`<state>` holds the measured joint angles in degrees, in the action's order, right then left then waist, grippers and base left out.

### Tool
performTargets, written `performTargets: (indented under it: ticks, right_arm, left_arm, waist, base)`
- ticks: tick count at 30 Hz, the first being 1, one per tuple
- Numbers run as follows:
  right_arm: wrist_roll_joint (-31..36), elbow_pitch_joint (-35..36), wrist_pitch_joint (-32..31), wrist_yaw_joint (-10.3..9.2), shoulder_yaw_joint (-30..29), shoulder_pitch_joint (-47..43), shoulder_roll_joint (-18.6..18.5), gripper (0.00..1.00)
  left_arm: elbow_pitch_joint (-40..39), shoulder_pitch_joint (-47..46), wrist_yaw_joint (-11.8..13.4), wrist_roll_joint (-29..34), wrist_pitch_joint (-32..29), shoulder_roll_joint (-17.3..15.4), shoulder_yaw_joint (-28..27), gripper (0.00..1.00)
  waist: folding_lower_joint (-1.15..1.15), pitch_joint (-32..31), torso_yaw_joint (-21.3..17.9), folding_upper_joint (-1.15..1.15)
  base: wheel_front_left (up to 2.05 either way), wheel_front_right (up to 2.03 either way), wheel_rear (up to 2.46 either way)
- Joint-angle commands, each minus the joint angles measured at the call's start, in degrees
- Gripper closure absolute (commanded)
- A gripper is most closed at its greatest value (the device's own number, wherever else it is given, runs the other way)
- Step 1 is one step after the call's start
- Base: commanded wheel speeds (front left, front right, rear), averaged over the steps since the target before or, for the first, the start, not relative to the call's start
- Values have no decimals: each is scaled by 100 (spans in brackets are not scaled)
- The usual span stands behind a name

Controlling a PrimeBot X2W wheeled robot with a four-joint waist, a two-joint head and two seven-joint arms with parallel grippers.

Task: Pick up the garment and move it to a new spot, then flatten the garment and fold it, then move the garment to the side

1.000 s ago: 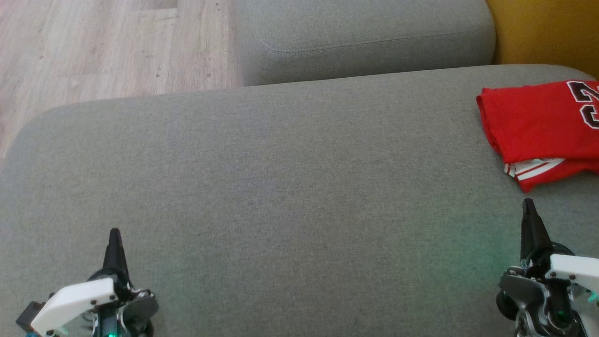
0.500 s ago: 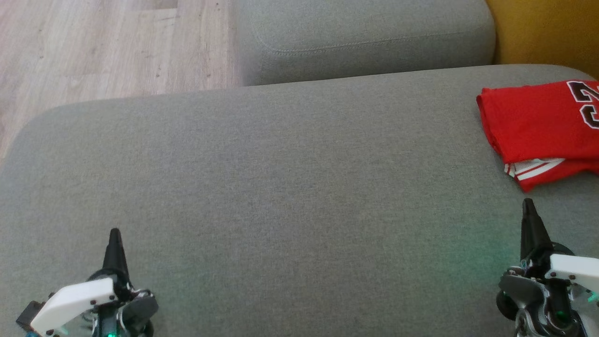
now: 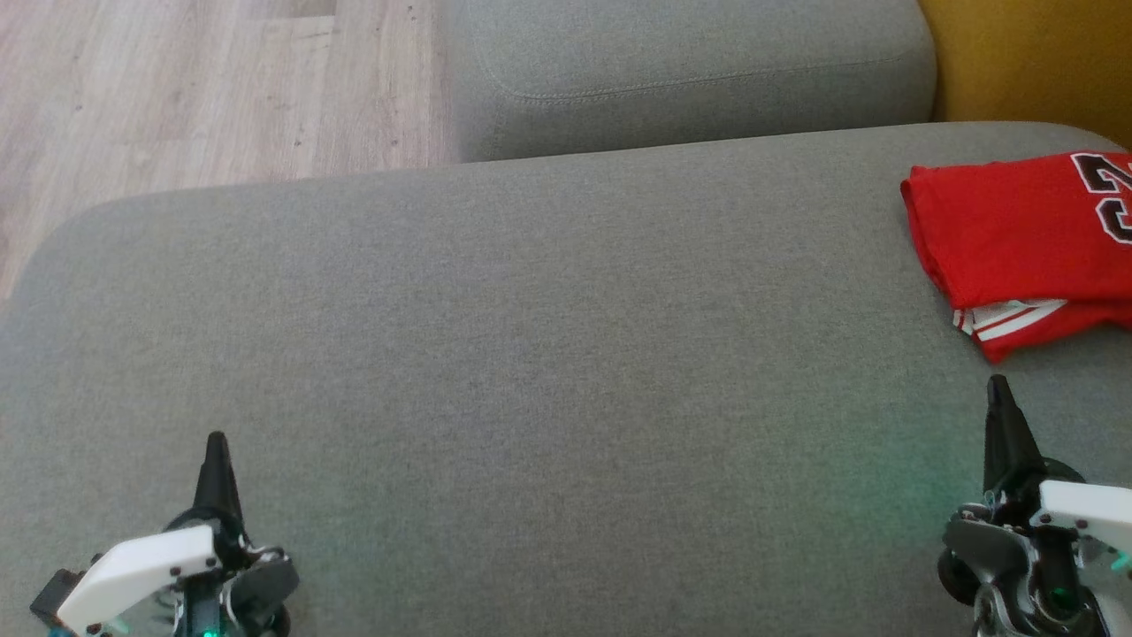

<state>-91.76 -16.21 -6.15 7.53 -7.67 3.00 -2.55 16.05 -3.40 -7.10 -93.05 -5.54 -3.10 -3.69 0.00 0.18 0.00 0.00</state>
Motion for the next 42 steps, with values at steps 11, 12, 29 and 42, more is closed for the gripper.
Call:
performTargets:
  ticks: [11, 12, 29, 42]
  right_arm:
    - [-40, 219, -34, -4, 115, 319, -32, 100]
    - [-40, 219, -34, -4, 115, 319, -32, 100]
    - [-40, 219, -34, -4, 115, 319, -32, 100]
    - [-40, 219, -34, -4, 115, 319, -32, 100]
  left_arm:
    - [-202, -273, -38, 31, -38, -30, -214, 100]
    - [-202, -273, -38, 32, -39, -29, -215, 100]
    - [-202, -274, -38, 45, -52, -18, -231, 100]
    - [-201, -275, -38, 53, -60, -11, -241, 100]
  waist:
    - [0, 0, 0, 0]
    - [0, 0, 0, 0]
    - [0, 0, 0, 0]
    - [0, 0, 0, 0]
  base:
    - [0, 0, 0]
    - [0, 0, 0]
    - [0, 0, 0]
    - [0, 0, 0]
